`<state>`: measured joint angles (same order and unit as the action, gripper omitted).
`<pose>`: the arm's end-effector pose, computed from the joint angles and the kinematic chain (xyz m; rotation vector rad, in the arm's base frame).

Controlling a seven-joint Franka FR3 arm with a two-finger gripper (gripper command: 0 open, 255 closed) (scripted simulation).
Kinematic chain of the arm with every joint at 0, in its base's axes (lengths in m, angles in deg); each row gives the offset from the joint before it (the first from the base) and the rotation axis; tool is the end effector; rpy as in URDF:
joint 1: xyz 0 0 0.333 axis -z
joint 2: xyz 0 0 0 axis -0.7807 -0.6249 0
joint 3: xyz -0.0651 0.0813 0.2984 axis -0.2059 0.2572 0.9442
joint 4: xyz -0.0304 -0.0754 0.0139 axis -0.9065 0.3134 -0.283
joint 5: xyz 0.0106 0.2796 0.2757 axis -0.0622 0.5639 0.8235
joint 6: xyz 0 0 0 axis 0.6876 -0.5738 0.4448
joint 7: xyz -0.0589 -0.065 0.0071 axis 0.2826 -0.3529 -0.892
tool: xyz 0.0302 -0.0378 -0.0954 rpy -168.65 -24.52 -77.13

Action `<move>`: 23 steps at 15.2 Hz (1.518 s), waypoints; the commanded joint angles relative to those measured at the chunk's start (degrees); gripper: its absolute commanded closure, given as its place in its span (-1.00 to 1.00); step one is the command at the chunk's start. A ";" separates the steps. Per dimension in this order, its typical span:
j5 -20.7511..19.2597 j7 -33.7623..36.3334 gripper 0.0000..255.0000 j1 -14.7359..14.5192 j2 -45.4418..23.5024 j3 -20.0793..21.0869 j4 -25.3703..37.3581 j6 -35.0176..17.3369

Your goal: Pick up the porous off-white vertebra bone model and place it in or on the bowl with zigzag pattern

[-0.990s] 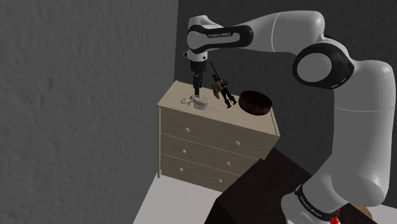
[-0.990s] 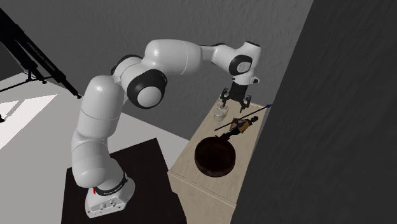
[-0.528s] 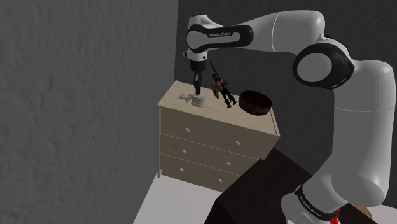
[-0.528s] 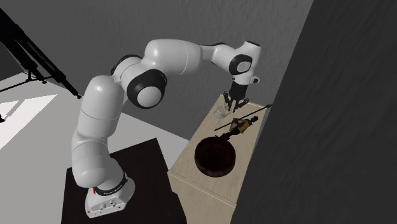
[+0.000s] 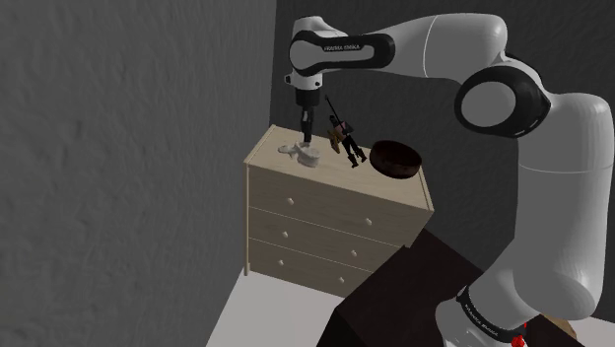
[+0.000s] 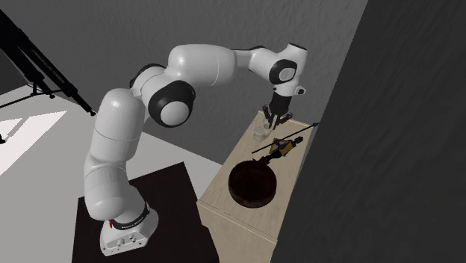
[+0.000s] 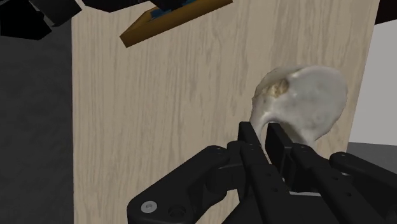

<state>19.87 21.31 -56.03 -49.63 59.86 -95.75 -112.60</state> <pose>0.6870 0.0595 0.4197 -2.9105 -1.0797 0.2946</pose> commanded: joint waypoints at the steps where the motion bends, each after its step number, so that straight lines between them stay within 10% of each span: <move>1: -0.01 -0.05 1.00 0.01 0.06 -0.02 1.30 1.50; 23: -0.07 -0.58 1.00 -0.22 -5.18 -0.08 27.01 21.97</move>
<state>19.81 20.82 -56.27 -54.26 59.79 -70.55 -91.94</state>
